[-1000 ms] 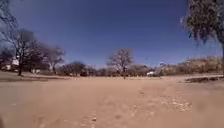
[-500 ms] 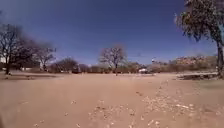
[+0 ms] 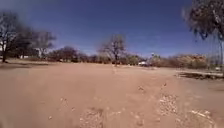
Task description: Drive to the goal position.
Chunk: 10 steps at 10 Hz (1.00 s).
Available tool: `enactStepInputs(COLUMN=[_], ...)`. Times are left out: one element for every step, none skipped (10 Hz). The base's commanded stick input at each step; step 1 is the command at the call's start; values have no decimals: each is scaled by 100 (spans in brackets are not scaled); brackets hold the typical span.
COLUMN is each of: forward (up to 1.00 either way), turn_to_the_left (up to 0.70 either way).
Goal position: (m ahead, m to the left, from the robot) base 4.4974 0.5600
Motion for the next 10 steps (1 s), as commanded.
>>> enactStepInputs(forward=[100,100,100,100,100,100,100,100,100,100], turn_to_the_left=[0,0,0,0,0,0,0,0,0,0])
